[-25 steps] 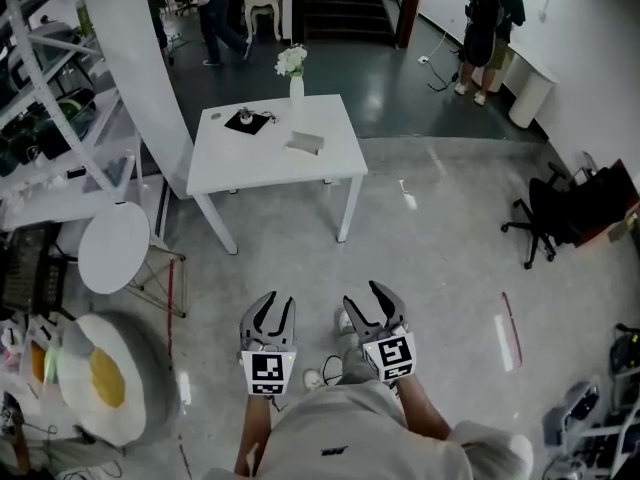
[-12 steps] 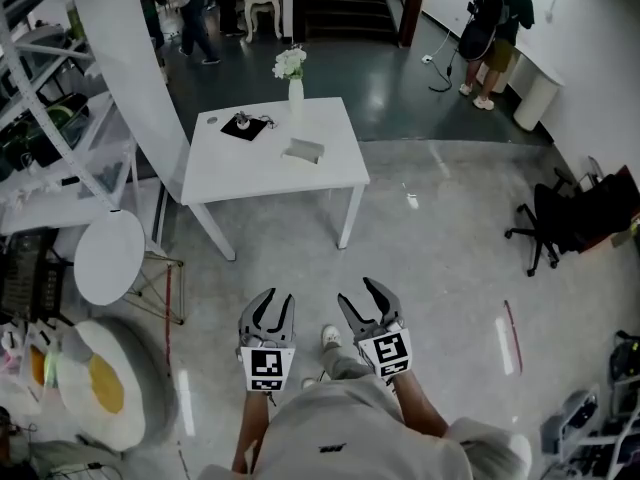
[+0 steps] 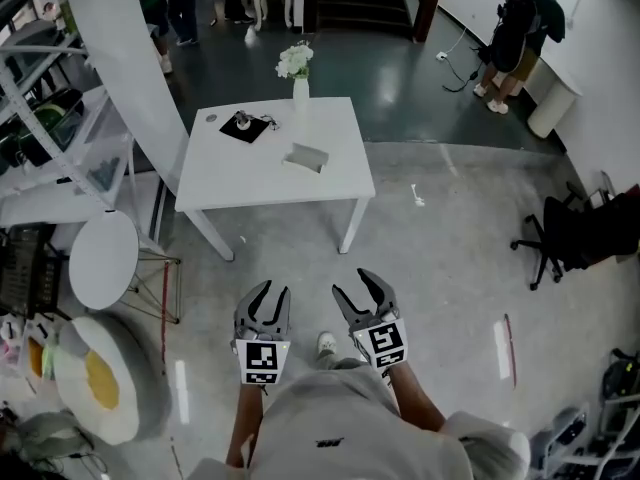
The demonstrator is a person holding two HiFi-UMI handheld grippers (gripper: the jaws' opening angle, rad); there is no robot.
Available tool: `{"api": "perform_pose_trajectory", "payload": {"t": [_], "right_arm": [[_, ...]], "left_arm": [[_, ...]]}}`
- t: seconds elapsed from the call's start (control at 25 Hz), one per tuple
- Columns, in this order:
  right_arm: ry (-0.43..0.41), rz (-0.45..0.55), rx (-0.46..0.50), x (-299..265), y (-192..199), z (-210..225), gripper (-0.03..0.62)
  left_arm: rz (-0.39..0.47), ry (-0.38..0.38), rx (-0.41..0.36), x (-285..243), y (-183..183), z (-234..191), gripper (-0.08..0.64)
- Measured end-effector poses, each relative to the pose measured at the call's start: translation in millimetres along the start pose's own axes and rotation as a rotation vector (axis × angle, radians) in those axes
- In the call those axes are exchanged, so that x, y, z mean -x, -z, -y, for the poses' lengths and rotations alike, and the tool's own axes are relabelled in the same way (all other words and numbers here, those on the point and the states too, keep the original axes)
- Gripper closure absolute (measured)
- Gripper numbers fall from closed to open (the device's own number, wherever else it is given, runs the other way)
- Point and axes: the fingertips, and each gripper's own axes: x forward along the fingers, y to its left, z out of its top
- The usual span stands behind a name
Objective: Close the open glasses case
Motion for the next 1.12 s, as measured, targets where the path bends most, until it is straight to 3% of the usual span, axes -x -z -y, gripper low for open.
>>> {"api": "perform_pose_trajectory", "payload": {"t": [0.32,0.76,1.12], "right_arm": [[-0.053,-0.002,0.001,-38,-7,43,0.348],[-0.106,-0.023,0.024,-79,-12,75,0.365],[-0.095,-0.029,0.02,-121,-18,88,0.367]], "left_arm": [[-0.017,-0.034,0.013,-59,-13,-4,0.42],[-0.025,-0.085,0.028,-97,-21,-18,0.42],[-0.024,-0.07,0.02,-133,-21,-43,0.42]]}}
